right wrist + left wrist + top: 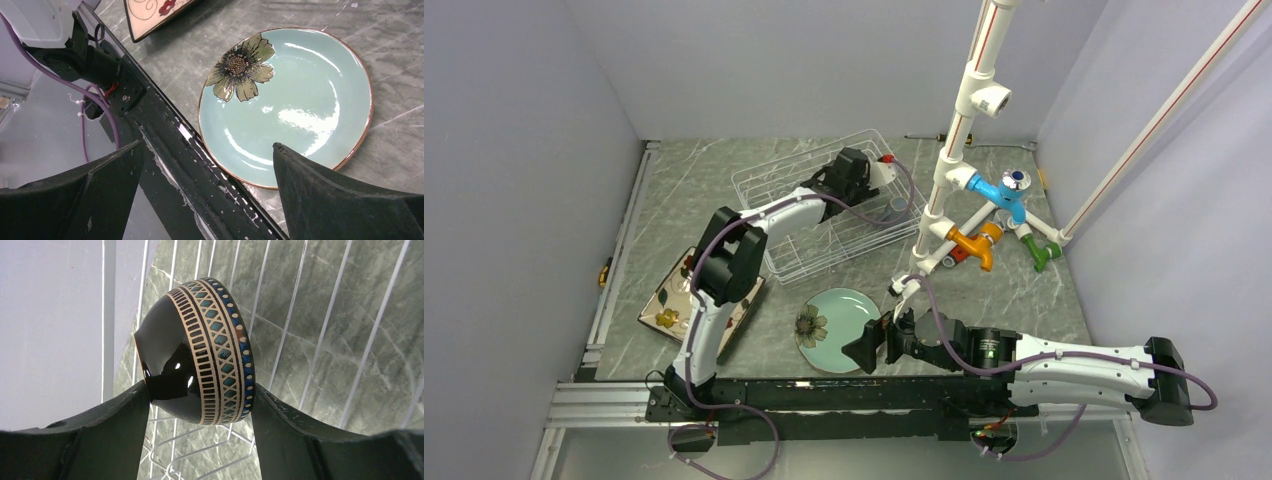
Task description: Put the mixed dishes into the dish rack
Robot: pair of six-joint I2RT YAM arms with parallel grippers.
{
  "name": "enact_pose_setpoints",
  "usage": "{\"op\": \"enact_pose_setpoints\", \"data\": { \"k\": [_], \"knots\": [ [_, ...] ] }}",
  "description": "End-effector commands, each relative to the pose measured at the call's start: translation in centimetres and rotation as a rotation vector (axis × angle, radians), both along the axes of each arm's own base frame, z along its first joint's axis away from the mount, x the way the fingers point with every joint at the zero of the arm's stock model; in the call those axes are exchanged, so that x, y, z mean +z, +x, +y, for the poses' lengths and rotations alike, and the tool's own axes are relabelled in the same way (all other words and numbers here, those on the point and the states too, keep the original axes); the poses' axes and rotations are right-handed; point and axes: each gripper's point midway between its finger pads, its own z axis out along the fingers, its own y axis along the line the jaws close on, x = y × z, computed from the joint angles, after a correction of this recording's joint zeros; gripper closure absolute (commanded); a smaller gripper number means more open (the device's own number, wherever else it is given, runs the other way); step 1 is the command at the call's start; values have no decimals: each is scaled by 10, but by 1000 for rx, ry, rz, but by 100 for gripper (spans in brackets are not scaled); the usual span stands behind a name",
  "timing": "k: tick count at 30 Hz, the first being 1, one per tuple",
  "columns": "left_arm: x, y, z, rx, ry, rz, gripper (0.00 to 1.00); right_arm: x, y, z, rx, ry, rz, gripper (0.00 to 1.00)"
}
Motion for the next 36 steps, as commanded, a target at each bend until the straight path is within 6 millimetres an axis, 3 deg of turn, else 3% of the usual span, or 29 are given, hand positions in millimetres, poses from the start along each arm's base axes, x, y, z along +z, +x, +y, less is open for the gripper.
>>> {"op": "enact_pose_setpoints", "data": {
  "k": [1, 16, 22, 34, 36],
  "knots": [
    [64, 29, -12, 11, -68, -200, 100, 13, 1, 5, -18, 74, 11, 1],
    [36, 49, -19, 2, 24, -200, 98, 9, 0, 11, -12, 65, 26, 1],
    [24, 52, -20, 1, 42, -190, 82, 10, 1, 11, -14, 70, 23, 1],
    [-1, 34, -23, -41, 25, -69, 33, 9, 1, 6, -32, 100, 33, 1],
    [-1, 33, -23, -35, 17, -63, 21, 9, 1, 5, -34, 105, 35, 1]
  ]
}}
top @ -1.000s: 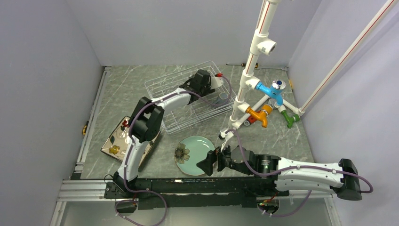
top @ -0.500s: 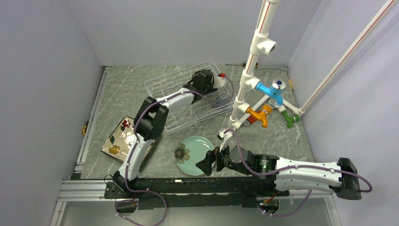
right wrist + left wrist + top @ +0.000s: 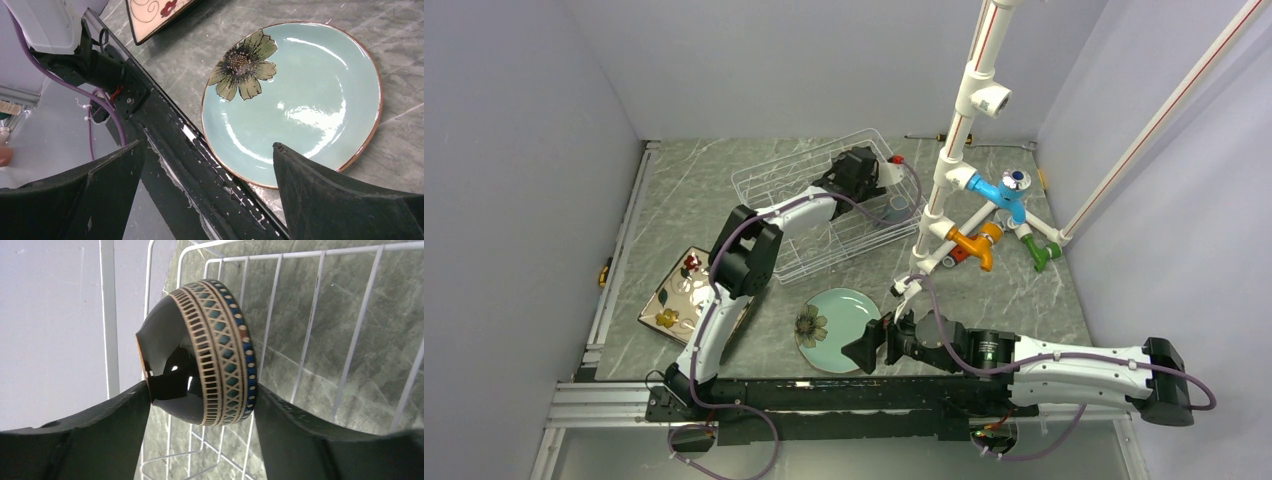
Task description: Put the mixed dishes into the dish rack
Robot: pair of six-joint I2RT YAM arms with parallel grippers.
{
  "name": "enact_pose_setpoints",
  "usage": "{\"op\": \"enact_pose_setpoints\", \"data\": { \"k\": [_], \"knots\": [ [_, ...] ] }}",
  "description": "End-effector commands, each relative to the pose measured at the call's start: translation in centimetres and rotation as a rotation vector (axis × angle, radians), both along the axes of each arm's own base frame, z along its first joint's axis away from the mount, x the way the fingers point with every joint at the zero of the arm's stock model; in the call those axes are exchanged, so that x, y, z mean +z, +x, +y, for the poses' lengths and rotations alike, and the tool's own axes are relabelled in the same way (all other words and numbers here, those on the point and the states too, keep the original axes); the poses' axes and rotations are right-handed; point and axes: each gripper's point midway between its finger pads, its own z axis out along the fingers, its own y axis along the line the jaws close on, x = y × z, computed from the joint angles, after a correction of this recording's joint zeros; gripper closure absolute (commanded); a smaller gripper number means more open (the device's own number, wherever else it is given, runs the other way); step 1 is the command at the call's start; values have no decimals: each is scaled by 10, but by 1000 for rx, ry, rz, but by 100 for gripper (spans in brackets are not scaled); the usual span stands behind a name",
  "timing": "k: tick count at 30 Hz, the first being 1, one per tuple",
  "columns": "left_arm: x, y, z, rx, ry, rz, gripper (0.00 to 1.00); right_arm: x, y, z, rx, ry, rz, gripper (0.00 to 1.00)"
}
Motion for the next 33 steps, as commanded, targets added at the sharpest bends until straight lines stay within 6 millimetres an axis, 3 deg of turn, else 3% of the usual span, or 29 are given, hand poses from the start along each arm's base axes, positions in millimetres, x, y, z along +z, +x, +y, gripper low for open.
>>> {"op": "enact_pose_setpoints", "data": {
  "k": [1, 5, 13, 21, 29, 33],
  "knots": [
    [18, -1, -7, -5, -79, 11, 16, 13, 2, 2, -20, 73, -2, 1],
    [19, -6, -9, -12, -101, 30, 1, 12, 1, 0, -26, 73, 5, 1],
    [38, -16, -11, -22, -164, 47, 1, 13, 6, -3, -53, 57, -2, 1],
    [75, -33, -5, -27, -237, 51, 1, 6, 14, -9, -110, -15, 7, 1],
    [123, -73, 13, -10, -397, 87, 1, 3, 20, -20, -162, -68, 3, 1],
    [142, -97, 43, 104, -483, 113, 1, -4, 21, -25, -181, -102, 13, 1]
  ]
}}
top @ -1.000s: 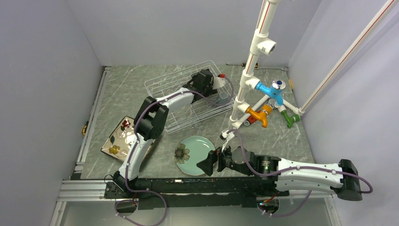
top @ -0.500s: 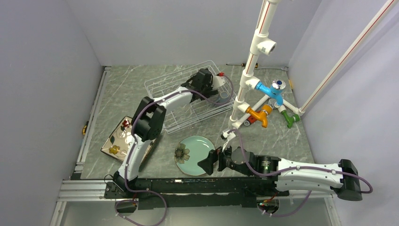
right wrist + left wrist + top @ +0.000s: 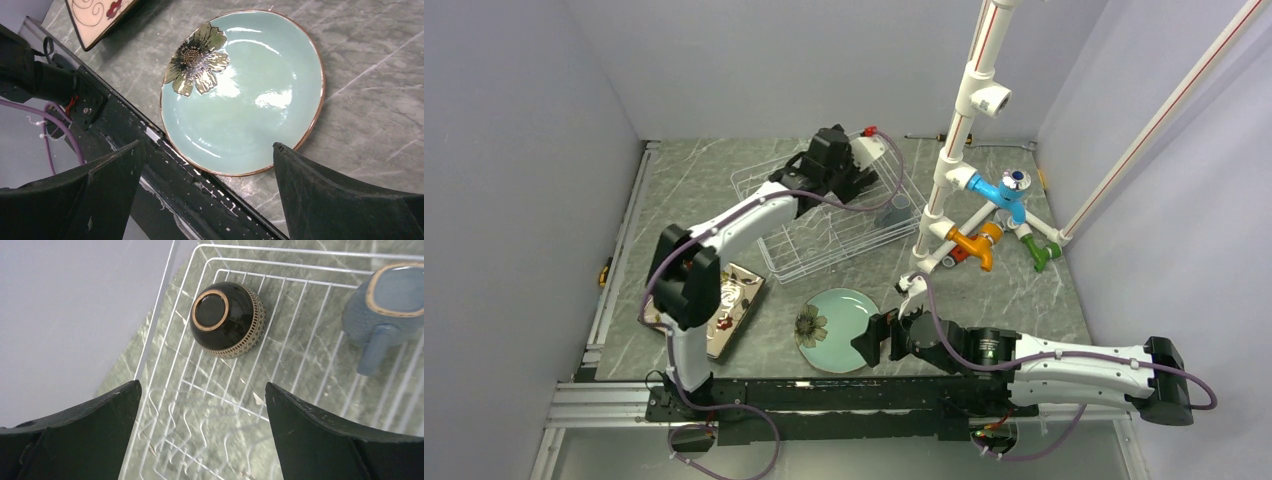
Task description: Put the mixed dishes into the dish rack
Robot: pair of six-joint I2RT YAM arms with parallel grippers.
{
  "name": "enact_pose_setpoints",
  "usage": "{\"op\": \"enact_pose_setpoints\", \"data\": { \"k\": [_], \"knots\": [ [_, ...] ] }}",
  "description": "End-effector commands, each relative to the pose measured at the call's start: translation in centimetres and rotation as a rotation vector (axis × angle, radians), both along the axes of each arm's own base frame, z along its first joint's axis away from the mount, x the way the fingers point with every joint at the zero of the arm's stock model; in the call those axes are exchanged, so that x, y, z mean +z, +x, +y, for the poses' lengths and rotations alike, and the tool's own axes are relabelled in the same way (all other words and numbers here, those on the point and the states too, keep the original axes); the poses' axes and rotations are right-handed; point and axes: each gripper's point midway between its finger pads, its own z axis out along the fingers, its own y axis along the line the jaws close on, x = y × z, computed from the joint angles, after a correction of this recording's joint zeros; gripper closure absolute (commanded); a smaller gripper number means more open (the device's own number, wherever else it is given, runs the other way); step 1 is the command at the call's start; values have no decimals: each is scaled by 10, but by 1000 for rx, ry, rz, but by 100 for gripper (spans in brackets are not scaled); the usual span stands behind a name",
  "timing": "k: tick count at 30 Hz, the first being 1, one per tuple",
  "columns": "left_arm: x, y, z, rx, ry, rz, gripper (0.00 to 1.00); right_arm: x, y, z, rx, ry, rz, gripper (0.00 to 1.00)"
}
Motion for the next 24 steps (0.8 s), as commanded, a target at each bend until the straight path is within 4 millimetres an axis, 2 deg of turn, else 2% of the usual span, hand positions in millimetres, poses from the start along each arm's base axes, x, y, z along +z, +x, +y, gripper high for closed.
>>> {"op": "enact_pose_setpoints", "data": {
  "k": [1, 3, 5, 7, 8, 9, 10, 14, 19, 24],
  "knots": [
    [47, -31, 35, 172, -201, 52, 0, 11, 7, -3, -53, -2, -4, 1],
    [55, -54, 64, 313, -306, 132, 1, 6, 7, -4, -61, -22, 1, 1],
    [54, -84, 78, 367, -442, 220, 1, 1, 9, -4, -77, -47, 8, 1],
    [54, -113, 81, 331, -564, 263, 1, -3, 11, -3, -94, -70, 16, 1],
    [44, -127, 84, 314, -600, 288, 1, -5, 12, -2, -97, -77, 22, 1],
    [55, -139, 84, 283, -652, 287, 1, -7, 12, 0, -103, -83, 30, 1],
    [49, -153, 88, 273, -676, 311, 1, -9, 13, 0, -116, -87, 41, 1],
    [50, -203, 97, 190, -819, 351, 1, -24, 10, 1, -182, -61, 125, 1],
    [44, -246, 111, 164, -930, 396, 1, -36, 4, 6, -251, 49, 244, 3],
    [43, -271, 117, 144, -984, 423, 1, -56, 7, -9, -389, 56, 327, 7]
  ]
}}
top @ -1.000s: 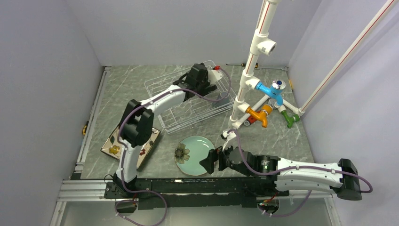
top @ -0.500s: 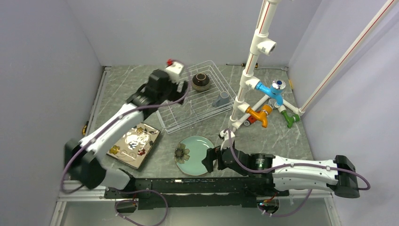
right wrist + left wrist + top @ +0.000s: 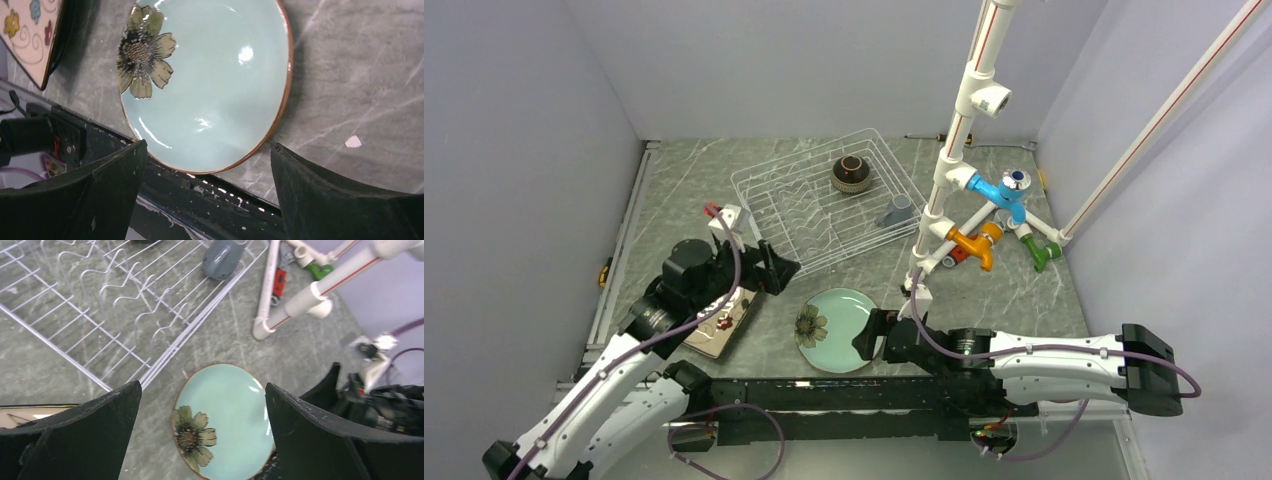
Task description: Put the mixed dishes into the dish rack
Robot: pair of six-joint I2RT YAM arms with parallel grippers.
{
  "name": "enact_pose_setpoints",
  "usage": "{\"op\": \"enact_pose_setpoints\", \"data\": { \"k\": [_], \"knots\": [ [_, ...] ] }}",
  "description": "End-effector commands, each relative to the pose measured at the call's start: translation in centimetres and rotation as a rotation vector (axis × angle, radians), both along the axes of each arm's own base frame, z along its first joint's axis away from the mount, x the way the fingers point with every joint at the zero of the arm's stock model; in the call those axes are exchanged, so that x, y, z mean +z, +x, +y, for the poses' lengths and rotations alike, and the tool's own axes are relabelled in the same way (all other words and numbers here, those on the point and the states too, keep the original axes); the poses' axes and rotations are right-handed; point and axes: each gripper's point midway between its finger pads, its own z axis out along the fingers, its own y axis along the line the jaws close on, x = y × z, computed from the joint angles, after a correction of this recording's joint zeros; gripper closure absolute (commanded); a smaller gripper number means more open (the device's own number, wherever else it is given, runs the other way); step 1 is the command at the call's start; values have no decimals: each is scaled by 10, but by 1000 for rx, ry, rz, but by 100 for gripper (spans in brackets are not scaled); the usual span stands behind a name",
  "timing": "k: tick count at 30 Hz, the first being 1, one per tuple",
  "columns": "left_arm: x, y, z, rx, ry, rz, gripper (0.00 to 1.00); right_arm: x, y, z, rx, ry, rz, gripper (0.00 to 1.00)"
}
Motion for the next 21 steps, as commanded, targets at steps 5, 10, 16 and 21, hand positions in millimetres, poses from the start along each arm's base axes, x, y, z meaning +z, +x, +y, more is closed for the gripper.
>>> {"op": "enact_pose_setpoints", "data": {
  "k": [5, 10, 16, 21],
  "knots": [
    [8, -27, -4, -46, -147, 26, 1, -19, 4, -20, -229, 64, 111, 7],
    [12, -34, -5, -68, -168, 26, 1, -31, -2, -17, -226, 266, 146, 27],
    [19, -39, -8, -96, -182, 27, 1, -42, 6, -29, -327, 403, 168, 29],
    [16, -43, -10, -106, -201, 36, 0, -53, 5, -32, -352, 499, 207, 36]
  ]
}}
